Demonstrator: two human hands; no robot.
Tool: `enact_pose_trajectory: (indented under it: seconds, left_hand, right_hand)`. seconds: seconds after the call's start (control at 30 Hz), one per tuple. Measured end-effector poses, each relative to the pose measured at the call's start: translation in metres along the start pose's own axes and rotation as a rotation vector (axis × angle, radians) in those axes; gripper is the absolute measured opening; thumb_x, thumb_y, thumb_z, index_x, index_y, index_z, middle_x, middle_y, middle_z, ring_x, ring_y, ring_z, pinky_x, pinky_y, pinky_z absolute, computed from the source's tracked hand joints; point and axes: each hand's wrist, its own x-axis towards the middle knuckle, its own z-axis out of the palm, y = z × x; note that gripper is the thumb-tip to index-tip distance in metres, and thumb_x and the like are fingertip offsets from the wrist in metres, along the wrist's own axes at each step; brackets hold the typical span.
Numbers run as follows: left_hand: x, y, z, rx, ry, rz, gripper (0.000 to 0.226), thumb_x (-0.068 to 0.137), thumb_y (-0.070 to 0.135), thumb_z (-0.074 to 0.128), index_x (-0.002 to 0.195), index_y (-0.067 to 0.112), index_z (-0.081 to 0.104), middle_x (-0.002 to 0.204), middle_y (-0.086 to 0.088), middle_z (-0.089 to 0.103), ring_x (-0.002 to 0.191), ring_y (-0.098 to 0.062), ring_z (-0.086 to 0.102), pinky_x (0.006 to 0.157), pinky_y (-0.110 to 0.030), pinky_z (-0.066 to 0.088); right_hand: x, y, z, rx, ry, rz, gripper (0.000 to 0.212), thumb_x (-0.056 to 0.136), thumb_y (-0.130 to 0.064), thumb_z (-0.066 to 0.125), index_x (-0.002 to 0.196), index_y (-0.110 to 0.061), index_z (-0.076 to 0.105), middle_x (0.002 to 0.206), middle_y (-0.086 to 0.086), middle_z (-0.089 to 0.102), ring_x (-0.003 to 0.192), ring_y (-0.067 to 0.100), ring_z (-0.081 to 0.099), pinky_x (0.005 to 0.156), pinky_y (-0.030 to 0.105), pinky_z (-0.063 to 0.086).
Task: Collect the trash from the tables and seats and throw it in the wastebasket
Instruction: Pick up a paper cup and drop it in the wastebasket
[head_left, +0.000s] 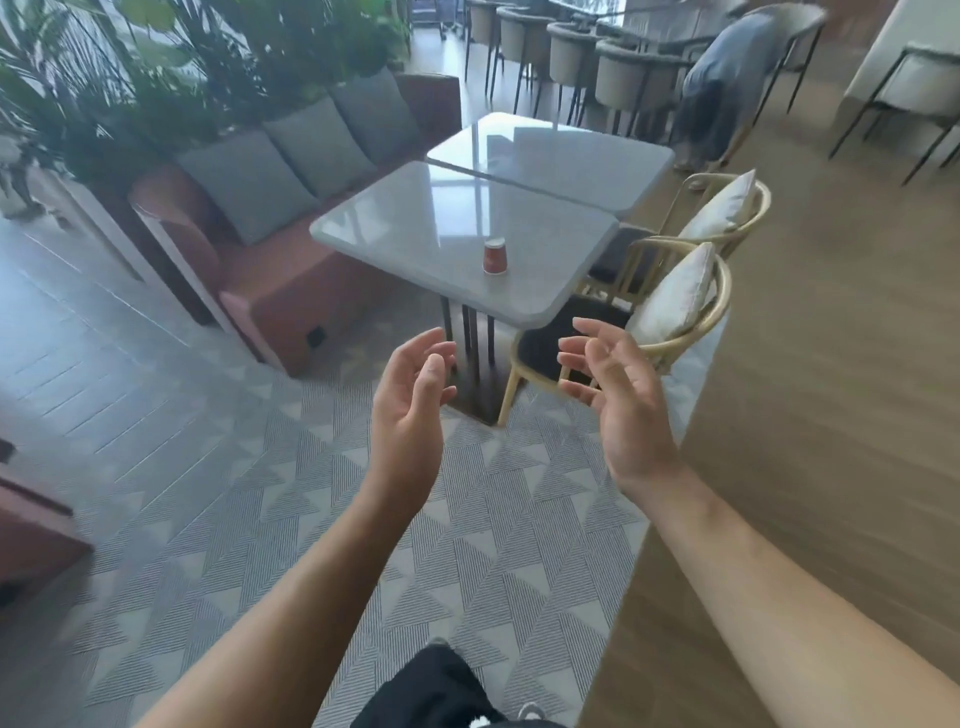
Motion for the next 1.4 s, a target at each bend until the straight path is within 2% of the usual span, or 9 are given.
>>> enact_pose_trajectory:
  seconds: [0.2,0.4,0.67,0.83,0.97,1.1,1.2,1.3,1.4]
  left_hand:
    - [0.122,-0.043,0.014,-0.015,0.003,-0.005,0.045,0.094,0.053,0.05,0.131,0.032,0.064,0.123,0.011,0.073,0.122,-0.011,0.067,0.097,-0.038,0.059]
    - [0.26,-0.081,0.018,-0.029,-0.019,-0.044,0.053,0.093,0.053,0.05,0.135,0.024,0.063,0.123,0.013,0.073,0.124,-0.009,0.067,0.103,-0.043,0.058]
    - [0.38,-0.116,0.028,-0.012,-0.047,-0.095,0.051,0.092,0.057,0.052,0.133,0.029,0.062,0.125,0.009,0.072,0.123,-0.008,0.066,0.106,-0.043,0.057]
    - [0.431,-0.148,0.046,0.005,-0.022,-0.138,0.047,0.092,0.055,0.052,0.132,0.032,0.06,0.124,0.014,0.071,0.122,-0.006,0.066,0.105,-0.038,0.057]
    - [0.467,-0.178,0.07,0.024,0.031,-0.183,0.043,0.093,0.052,0.054,0.132,0.035,0.06,0.126,0.016,0.07,0.124,-0.007,0.065,0.105,-0.037,0.056]
    - [0.502,-0.21,0.098,0.016,0.14,-0.249,0.045,0.092,0.051,0.056,0.133,0.032,0.06,0.126,0.012,0.071,0.126,-0.008,0.064,0.107,-0.042,0.054]
    - [0.522,-0.231,0.117,0.039,0.2,-0.301,0.044,0.093,0.051,0.055,0.133,0.035,0.059,0.128,0.015,0.07,0.127,-0.007,0.064,0.109,-0.042,0.054]
    - [0.54,-0.245,0.128,0.085,0.25,-0.329,0.042,0.093,0.051,0.054,0.133,0.037,0.059,0.128,0.019,0.069,0.126,-0.005,0.064,0.108,-0.038,0.055]
    - [0.551,-0.256,0.136,0.108,0.32,-0.361,0.041,0.094,0.051,0.054,0.132,0.038,0.059,0.128,0.017,0.068,0.127,-0.005,0.063,0.108,-0.036,0.054]
  right_hand:
    - [0.121,0.036,0.02,-0.014,0.016,0.03,0.037,0.094,-0.06,0.059,0.123,-0.04,0.068,0.118,-0.011,0.073,0.119,0.012,0.068,0.099,0.038,0.057]
    - [0.25,0.071,0.055,-0.08,0.058,0.092,0.037,0.097,-0.053,0.055,0.129,-0.036,0.063,0.123,-0.008,0.069,0.12,0.009,0.065,0.107,0.04,0.054]
    - [0.376,0.116,0.087,-0.138,0.076,0.15,0.03,0.099,-0.049,0.057,0.128,-0.043,0.061,0.124,-0.008,0.067,0.118,0.005,0.063,0.109,0.039,0.052]
    - [0.453,0.152,0.094,-0.177,0.087,0.184,0.036,0.094,-0.045,0.064,0.129,-0.038,0.06,0.126,-0.007,0.063,0.118,0.007,0.062,0.102,0.027,0.05]
    - [0.515,0.197,0.089,-0.301,0.022,0.215,0.042,0.1,-0.029,0.071,0.139,-0.028,0.055,0.133,-0.007,0.057,0.126,0.011,0.055,0.09,0.011,0.044]
    - [0.574,0.253,0.08,-0.471,-0.096,0.254,0.059,0.092,-0.024,0.08,0.143,-0.026,0.052,0.135,-0.005,0.049,0.128,0.014,0.05,0.108,0.036,0.046]
    - [0.613,0.296,0.072,-0.617,-0.219,0.256,0.075,0.086,-0.025,0.084,0.151,-0.022,0.046,0.136,-0.007,0.041,0.137,0.02,0.044,0.115,0.034,0.037]
    - [0.64,0.336,0.065,-0.687,-0.325,0.296,0.089,0.083,-0.024,0.086,0.158,-0.02,0.037,0.15,0.004,0.036,0.148,0.025,0.034,0.121,0.034,0.029]
    - [0.655,0.372,0.059,-0.714,-0.423,0.376,0.098,0.084,-0.028,0.086,0.162,-0.027,0.028,0.16,0.005,0.029,0.152,0.024,0.029,0.123,0.04,0.029]
